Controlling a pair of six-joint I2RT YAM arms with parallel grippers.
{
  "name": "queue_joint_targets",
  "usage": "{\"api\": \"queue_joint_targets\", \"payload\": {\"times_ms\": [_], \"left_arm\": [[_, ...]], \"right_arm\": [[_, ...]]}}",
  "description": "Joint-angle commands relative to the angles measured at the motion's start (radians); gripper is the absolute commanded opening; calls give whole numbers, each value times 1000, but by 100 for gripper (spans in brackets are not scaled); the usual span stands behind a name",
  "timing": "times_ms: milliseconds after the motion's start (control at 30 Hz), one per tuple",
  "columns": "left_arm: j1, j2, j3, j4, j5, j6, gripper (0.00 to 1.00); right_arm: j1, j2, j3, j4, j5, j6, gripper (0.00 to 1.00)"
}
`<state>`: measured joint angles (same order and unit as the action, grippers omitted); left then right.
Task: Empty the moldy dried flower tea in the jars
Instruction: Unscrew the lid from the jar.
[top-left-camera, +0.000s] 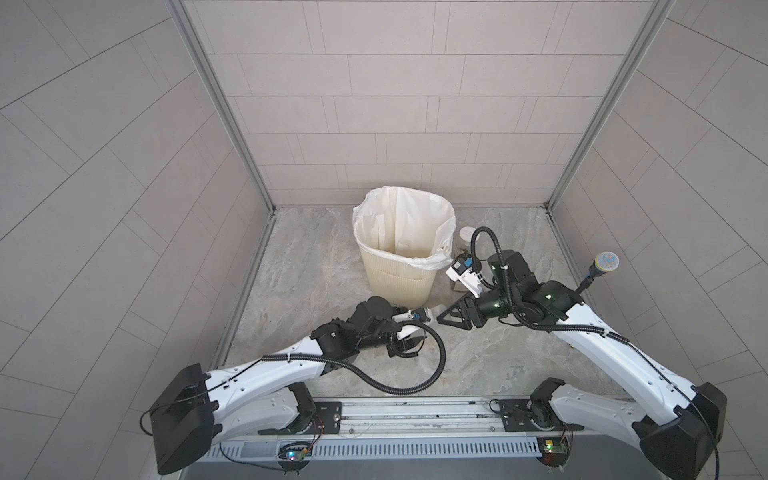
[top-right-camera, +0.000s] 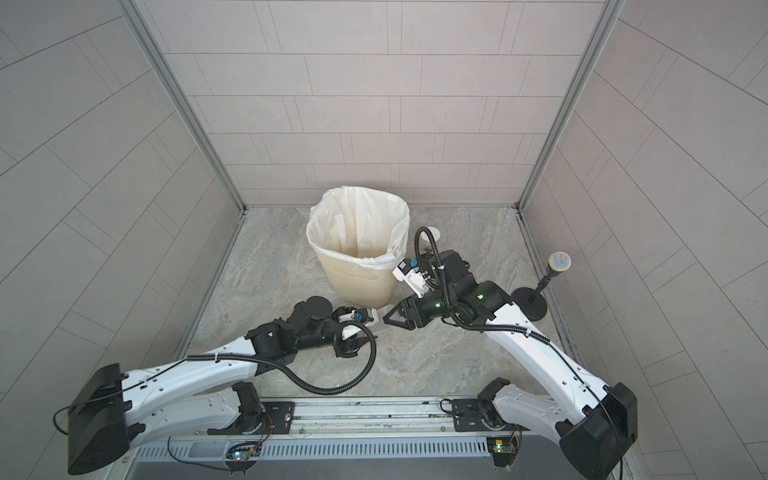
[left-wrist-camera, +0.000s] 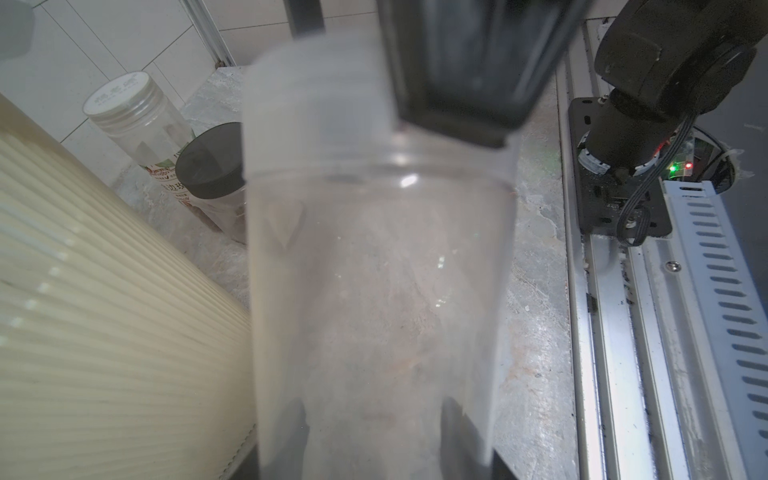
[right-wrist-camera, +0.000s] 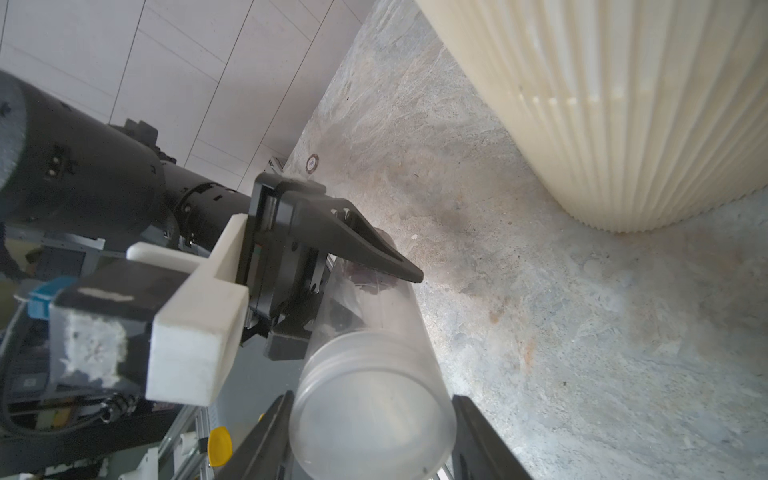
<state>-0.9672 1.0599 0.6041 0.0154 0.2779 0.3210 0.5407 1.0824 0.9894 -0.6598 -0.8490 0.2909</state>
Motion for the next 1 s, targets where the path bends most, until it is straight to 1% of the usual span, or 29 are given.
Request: {"api": "queue_joint_targets", "payload": {"times_ms": [0,100,167,233,300,367,467,533,600,667,733,800,967], "left_arm": [[-1,-31,22,35,62,-41,45],[-1,-18,28,33,82,-51,45],[-1,-12,33,24,94,-59,45],[-1,-17,25,32,95,-70,45],[-1,-23,12,40,96,-73,45],[3,-23,11,27,105,-63,45],[8,-19,26,2,118,-51,44],[12,-18,36,-14,110,-40,44],[14,-14,44,-20,112,-36,44],[15,-7,49,-16,122,-36,44],[14,8,59,-15,129,-31,44],[14,15,67,-19,126,-24,44],[15,10,61,-15,111,-15,44]], "right_arm": [[6,5,22,-34,-27,-143,53],[6,-13,-8,34,-26,-220,52],[5,-28,-52,115,24,-252,51],[4,-33,-81,158,-7,-320,50],[6,-50,-108,174,-20,-414,48],[7,-75,-127,179,18,-513,48],[6,-104,-129,137,76,-689,48],[5,-123,-128,90,95,-840,46],[6,-141,-138,80,117,-973,45],[6,-145,-141,90,131,-1051,46],[7,-136,-137,97,129,-1090,48],[6,-127,-129,101,123,-1086,52],[5,-154,-106,87,97,-965,70]]}}
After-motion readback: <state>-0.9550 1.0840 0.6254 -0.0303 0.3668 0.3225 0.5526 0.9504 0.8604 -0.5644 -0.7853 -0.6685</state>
